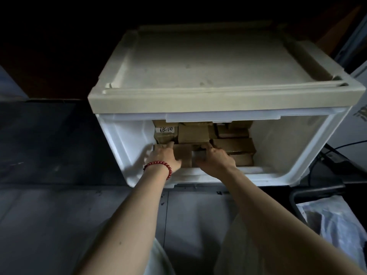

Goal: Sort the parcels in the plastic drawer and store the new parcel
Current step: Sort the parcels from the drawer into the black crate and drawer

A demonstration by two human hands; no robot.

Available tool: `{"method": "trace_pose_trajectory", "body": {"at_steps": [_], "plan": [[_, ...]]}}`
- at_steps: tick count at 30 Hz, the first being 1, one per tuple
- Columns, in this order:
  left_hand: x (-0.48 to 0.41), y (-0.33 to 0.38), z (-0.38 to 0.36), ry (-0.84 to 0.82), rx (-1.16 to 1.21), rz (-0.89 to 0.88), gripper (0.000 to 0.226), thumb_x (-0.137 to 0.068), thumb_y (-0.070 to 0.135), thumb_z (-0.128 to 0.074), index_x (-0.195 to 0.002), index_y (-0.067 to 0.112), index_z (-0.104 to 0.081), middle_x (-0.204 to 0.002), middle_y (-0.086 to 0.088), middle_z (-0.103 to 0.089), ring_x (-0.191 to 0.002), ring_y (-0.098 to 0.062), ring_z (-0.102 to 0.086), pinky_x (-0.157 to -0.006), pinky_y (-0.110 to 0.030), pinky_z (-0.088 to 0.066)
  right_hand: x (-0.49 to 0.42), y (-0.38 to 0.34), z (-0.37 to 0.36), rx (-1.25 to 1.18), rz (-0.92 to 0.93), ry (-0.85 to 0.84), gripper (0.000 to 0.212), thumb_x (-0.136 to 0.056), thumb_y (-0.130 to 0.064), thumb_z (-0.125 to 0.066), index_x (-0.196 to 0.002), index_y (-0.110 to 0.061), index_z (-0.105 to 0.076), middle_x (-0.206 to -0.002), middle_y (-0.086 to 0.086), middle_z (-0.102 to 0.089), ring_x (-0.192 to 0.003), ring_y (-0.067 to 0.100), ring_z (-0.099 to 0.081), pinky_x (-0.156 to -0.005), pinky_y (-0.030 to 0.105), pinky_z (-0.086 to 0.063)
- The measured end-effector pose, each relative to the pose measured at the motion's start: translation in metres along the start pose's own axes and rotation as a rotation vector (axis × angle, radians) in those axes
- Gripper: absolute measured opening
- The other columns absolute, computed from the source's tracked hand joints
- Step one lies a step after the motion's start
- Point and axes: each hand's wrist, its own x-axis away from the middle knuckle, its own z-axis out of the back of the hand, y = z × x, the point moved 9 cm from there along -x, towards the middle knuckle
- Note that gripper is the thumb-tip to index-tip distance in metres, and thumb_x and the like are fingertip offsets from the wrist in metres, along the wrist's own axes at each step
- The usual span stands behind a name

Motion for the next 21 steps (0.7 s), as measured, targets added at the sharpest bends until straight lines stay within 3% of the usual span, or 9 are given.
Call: {"method": "trace_pose_trajectory", "body": {"at_steps": [5,10,16,21], "plan": [[-0.028,-0.015,-0.013,-0.043,-0.015,0.066,0.077,-0.089,0.037,-0.061,-0.151,0.029,-0.016,-0.153,-0.017,-0.02,-0.134,-0.036,-0.037,-0.104,-0.046,-0.043,-0.032,-0.004,-0.027,-0.043,-0.008,-0.041,0.054,-0.092,-0.043,-0.051,-0.141,-0.026,-0.035,-0.132,0.01,-0.053,-0.124,0.033,-0.046,-0.099,0.042,-0.04],[-0.042,-0.019,-0.012,-0.015,-0.1,0.058,0.08,-0.087,0.035,-0.065,-0.151,0.028,-0.017,-0.155,-0.013,-0.014,-0.143,-0.035,-0.019,-0.107,-0.048,-0.039,-0.052,-0.009,-0.039,0.057,-0.003,-0.037,0.052,-0.095,-0.04,-0.046,-0.142,-0.023,-0.032,-0.135,0.01,-0.052,-0.134,0.03,-0.034,-0.108,0.046,-0.026],[-0.049,-0.017,-0.019,-0.026,-0.159,0.096,0.08,-0.086,0.034,-0.066,-0.15,0.022,-0.019,-0.151,-0.016,-0.023,-0.136,-0.034,-0.032,-0.101,-0.043,-0.042,-0.063,-0.002,-0.05,0.079,-0.071,-0.084,0.052,-0.096,-0.042,-0.044,-0.142,-0.019,-0.034,-0.134,0.013,-0.052,-0.134,0.03,-0.036,-0.114,0.057,-0.011],[-0.051,-0.013,-0.017,0.026,-0.204,0.123,0.075,-0.086,0.042,-0.064,-0.146,0.014,-0.027,-0.148,-0.019,-0.027,-0.135,-0.036,-0.027,-0.101,-0.041,-0.041,-0.066,-0.003,-0.058,0.061,-0.07,-0.15,0.054,-0.094,-0.042,-0.047,-0.142,-0.02,-0.037,-0.134,0.01,-0.053,-0.138,0.027,-0.032,-0.112,0.067,0.003]]}}
